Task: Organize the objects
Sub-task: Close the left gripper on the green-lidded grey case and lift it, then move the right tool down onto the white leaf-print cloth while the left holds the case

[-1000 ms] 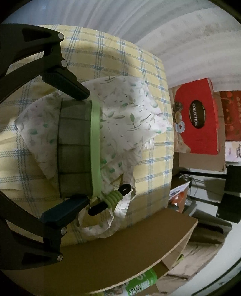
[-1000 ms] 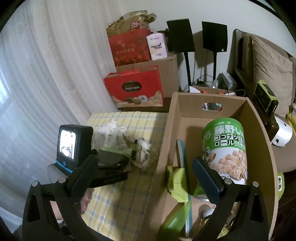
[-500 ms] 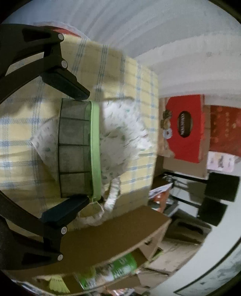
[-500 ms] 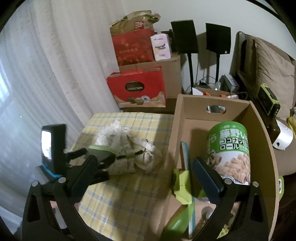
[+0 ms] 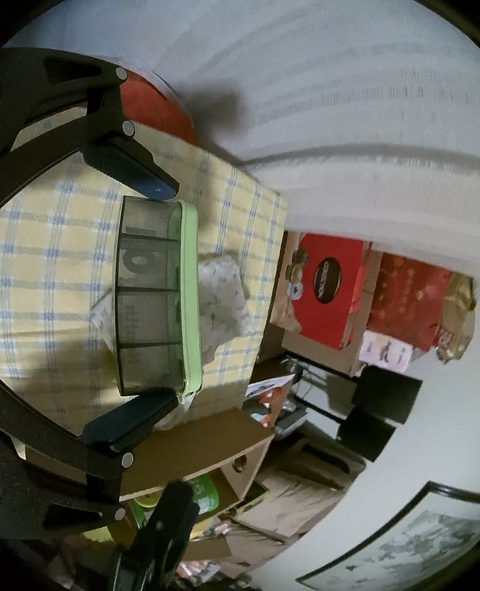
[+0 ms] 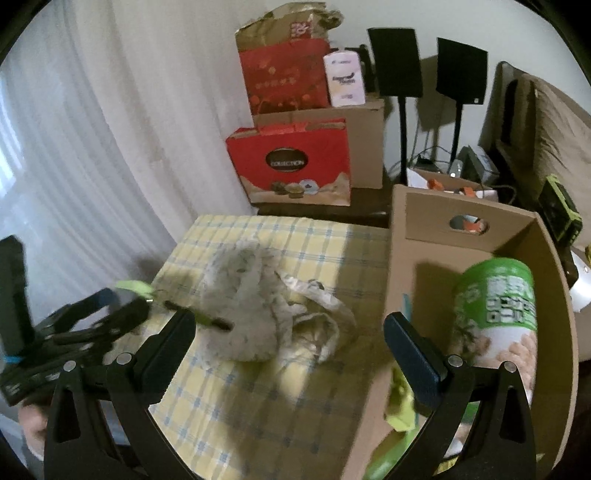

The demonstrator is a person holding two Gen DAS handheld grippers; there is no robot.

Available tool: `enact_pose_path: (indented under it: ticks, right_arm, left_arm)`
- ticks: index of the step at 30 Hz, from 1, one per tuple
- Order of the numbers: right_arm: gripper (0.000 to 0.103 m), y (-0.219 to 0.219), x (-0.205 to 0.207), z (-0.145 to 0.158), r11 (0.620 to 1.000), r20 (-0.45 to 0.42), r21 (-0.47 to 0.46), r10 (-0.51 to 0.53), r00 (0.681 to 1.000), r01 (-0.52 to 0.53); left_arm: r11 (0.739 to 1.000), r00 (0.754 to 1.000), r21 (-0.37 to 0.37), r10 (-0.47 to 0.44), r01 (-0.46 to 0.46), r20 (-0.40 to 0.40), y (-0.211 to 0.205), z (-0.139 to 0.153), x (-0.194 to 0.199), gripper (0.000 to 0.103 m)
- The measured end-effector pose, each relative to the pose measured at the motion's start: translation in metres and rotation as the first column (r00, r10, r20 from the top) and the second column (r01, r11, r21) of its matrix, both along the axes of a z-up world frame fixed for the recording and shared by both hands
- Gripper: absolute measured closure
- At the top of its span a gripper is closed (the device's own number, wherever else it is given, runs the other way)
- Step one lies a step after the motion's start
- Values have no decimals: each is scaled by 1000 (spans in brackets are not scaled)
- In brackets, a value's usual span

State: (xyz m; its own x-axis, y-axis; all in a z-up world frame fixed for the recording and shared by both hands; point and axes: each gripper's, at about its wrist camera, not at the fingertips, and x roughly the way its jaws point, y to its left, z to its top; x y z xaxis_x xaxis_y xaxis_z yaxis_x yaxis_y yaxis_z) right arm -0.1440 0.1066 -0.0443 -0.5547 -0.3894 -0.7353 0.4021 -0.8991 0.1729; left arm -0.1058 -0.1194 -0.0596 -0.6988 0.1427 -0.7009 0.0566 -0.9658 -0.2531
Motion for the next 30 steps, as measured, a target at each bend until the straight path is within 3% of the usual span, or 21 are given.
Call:
enact_pose_path:
  ticks: [6,13,15,20,26,30]
  right_arm:
    - [0,-31,-13,-6,1000,5,5,22,1000,-22]
    - [1,-66,-54,-44,998,106,69,-6,994,-2]
    - [4,-71,-63,-55,996,127,87,-15,992,4]
    - [24,-77,-78,-77,993,175,117,-39,984,18]
    - [24,-78,-89,-95,990,209,140,-57,976,28]
    - [31,-84,-90,-106,990,233,144,-34,972,0]
  left_arm:
    - [999,998,25,49,-48,-34,-24,12,17,1]
    - [996,995,40,84,-82,-51,-42,18,30,1]
    - [996,995,38,86,-84,-51,-45,18,32,1]
    - [996,995,40,85,-83,-53,-46,16,33,1]
    - [997,997,43,71,-69,-43,-46,11,29,1]
    - [996,997,48,70,-69,-31,-46,5,25,0]
